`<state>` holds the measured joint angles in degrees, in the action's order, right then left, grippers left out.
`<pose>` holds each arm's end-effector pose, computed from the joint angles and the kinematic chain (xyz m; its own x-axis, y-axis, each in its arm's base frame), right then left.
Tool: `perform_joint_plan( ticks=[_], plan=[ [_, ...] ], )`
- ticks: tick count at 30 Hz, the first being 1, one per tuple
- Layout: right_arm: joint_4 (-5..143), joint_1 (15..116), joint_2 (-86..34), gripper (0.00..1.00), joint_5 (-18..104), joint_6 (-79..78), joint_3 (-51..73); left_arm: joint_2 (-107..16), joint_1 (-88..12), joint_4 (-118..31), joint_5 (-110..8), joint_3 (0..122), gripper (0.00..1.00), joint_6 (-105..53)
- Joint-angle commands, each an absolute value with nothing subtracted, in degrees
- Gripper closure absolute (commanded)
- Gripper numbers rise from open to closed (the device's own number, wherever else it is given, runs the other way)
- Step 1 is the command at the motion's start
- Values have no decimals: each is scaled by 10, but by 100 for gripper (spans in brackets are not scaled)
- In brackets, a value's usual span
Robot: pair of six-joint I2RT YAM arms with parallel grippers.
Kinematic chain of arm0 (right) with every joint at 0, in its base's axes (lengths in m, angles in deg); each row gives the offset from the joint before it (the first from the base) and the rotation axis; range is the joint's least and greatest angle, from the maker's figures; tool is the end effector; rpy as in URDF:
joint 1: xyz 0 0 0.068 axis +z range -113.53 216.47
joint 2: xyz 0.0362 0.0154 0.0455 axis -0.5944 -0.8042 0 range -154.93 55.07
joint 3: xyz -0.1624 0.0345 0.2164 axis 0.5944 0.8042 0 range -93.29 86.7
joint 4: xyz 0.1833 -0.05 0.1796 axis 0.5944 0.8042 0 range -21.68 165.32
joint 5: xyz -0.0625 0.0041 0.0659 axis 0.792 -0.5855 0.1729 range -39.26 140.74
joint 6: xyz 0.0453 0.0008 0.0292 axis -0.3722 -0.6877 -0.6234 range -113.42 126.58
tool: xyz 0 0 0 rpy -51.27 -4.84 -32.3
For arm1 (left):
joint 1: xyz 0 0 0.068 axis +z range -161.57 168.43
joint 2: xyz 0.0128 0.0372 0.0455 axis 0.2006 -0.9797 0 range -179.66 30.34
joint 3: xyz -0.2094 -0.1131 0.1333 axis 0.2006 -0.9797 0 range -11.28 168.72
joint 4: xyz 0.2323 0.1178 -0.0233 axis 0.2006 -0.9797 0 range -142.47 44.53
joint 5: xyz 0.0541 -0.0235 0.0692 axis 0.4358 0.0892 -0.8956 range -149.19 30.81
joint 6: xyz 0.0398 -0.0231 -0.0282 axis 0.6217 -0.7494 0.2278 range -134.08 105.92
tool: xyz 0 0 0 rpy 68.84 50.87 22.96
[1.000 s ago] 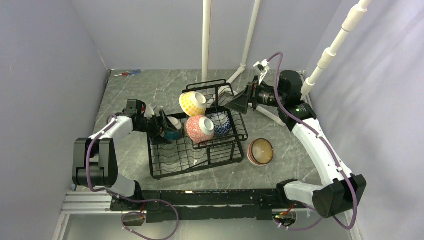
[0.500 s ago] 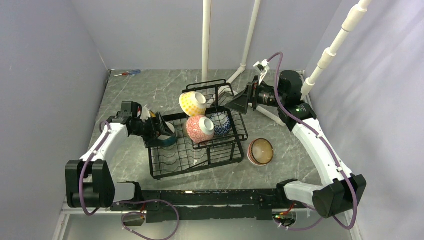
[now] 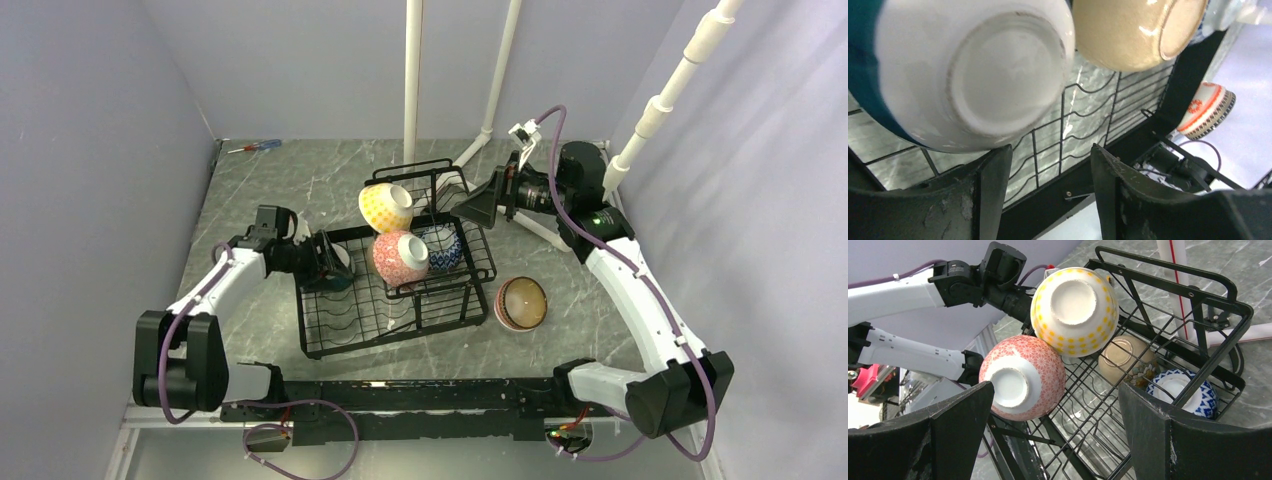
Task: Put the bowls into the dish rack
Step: Turn the bowl upside down on the dish rack.
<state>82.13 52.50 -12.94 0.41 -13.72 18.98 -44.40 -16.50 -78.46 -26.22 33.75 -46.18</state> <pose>0.2426 0.0982 0.3935 -0.5296 0.0782 -0.8447 -0.7571 0.4055 0.5122 0.2381 -0.0400 0.2065 -0.9204 -0.3681 -0.1316 -0.1987 0.7305 -0.6534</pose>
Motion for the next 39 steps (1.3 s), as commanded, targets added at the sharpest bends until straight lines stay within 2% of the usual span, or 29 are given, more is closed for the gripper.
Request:
perform_joint_plan(
  ticks=[1, 9, 15, 25, 31, 35, 39],
  plan=[
    [824, 522, -107, 0, 26, -115, 189, -455, -172, -752, -338, 358, 37, -463],
    [858, 522, -96, 0, 73, -90, 189, -499, -172, -748, -373, 399, 41, -439],
    [876, 522, -80, 0, 115, -74, 201, -474, -172, -755, -379, 406, 39, -431],
    [891, 522, 3, 0, 275, -52, 263, -303, -172, -797, -432, 424, 23, -398],
    [884, 523, 68, 0, 390, -60, 329, -205, -172, -753, -453, 391, 15, -395],
    [903, 523, 85, 0, 423, -71, 355, -172, -172, -717, -428, 376, 6, -391],
    [930, 523, 98, 0, 446, -91, 384, -171, -172, -718, -423, 389, 6, -366]
  ],
)
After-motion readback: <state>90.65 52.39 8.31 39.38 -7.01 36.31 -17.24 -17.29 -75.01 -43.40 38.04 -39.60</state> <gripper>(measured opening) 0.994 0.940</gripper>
